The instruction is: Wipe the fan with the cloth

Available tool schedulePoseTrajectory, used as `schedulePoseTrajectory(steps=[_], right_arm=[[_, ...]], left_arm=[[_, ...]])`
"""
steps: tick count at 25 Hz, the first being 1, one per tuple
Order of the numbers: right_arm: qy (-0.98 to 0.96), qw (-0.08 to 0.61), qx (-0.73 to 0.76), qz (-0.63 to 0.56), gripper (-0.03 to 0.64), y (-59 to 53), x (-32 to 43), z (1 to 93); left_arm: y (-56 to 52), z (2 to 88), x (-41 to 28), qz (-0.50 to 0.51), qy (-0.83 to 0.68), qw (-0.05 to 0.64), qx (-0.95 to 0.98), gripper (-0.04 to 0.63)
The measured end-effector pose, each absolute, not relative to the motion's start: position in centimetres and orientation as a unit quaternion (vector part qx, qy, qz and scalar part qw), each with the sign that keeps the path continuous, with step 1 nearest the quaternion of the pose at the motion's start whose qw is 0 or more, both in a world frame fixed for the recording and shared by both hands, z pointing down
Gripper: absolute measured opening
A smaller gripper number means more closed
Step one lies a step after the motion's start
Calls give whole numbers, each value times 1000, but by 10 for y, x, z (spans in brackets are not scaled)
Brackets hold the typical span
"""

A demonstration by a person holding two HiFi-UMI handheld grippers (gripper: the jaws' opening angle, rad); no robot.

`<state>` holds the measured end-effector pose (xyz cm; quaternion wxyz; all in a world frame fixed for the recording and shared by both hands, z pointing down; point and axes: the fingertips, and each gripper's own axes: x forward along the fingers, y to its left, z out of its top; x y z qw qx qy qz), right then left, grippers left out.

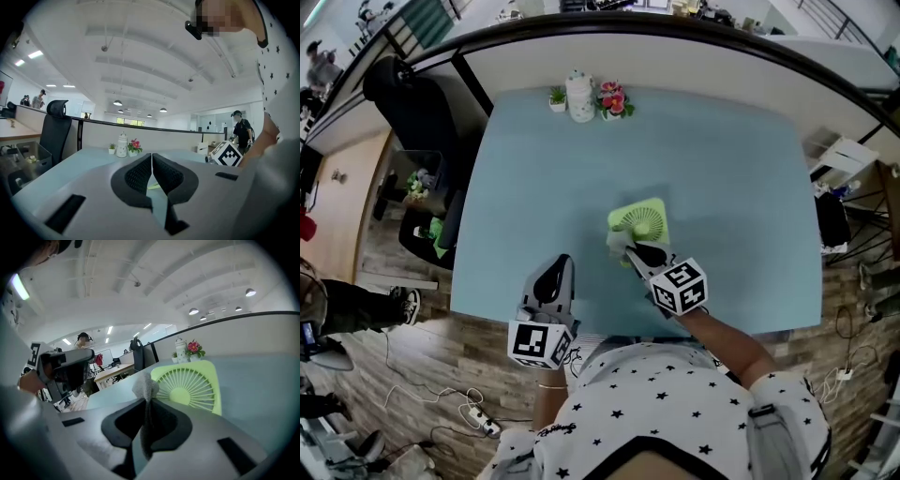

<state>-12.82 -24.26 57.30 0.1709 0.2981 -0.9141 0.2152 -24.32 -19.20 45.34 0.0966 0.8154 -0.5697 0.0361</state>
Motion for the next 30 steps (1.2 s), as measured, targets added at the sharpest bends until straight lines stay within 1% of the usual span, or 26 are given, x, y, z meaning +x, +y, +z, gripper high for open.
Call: schedulePoseTrajectory(steps=[3, 9, 21, 27, 30], right_arm=[[-911, 183, 299, 219, 34, -243, -128, 585], [-898, 188, 328, 225, 34, -253, -102, 591], [-855, 186, 426, 232, 34, -280, -24, 595], [-852, 183, 429, 235, 34, -280, -26, 596], [-868, 178, 407, 223, 34, -270, -45, 585]], left_arm=[[-191, 456, -248, 38, -573, 99, 813, 32], [-189, 462, -250, 42, -571, 106, 813, 32], [-200, 457, -234, 39, -543, 100, 833, 32], [-197, 461, -235, 40, -543, 107, 832, 32], [-195, 461, -238, 39, -545, 106, 831, 32]])
